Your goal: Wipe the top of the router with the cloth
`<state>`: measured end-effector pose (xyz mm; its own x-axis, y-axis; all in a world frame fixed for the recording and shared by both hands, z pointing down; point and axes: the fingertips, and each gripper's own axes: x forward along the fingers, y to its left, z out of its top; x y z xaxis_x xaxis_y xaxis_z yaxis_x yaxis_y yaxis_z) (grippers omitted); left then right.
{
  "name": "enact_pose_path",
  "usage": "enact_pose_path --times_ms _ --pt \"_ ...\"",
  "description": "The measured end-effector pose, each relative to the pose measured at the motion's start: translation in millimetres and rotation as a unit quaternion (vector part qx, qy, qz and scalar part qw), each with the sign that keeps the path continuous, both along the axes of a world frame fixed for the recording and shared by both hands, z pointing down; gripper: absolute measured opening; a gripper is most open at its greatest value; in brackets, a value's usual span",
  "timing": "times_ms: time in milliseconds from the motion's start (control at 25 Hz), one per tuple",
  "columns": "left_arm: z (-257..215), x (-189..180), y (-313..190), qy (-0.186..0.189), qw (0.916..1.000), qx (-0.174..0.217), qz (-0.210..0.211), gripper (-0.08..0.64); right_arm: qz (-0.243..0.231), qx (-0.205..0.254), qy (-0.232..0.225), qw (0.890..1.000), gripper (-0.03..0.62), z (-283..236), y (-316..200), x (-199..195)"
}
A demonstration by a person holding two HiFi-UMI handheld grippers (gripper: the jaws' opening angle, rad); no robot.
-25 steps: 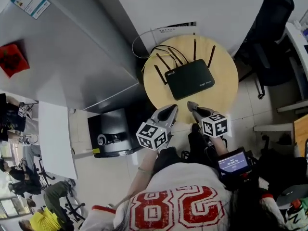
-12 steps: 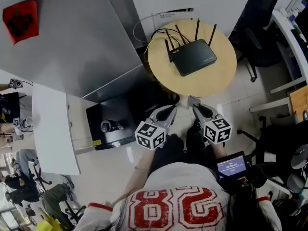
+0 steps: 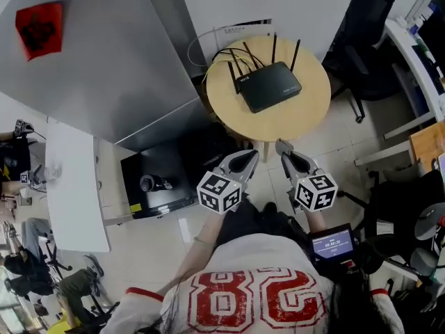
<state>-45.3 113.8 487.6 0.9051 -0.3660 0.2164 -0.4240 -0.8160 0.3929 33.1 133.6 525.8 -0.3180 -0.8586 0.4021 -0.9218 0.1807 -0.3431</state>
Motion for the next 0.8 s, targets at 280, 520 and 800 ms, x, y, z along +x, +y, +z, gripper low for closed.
enact_pose_path --times_ms 280,520,800 --pt "6.3 38.4 26.3 -0.012 0.9995 -0.005 0.030 0.002 -0.004 -0.002 -0.011 1.000 0.038 5.2 21.5 20.8" --pt "4.1 56.6 32.0 -0.011 0.9990 -0.007 0.043 0.002 -0.012 -0.006 -0.011 1.000 0.038 6.1 27.7 27.5" --pt "-2.3 50.7 29.4 -0.011 0.9990 0.005 0.043 0.002 -0.013 -0.006 -0.014 1.000 0.038 5.9 25.9 23.8"
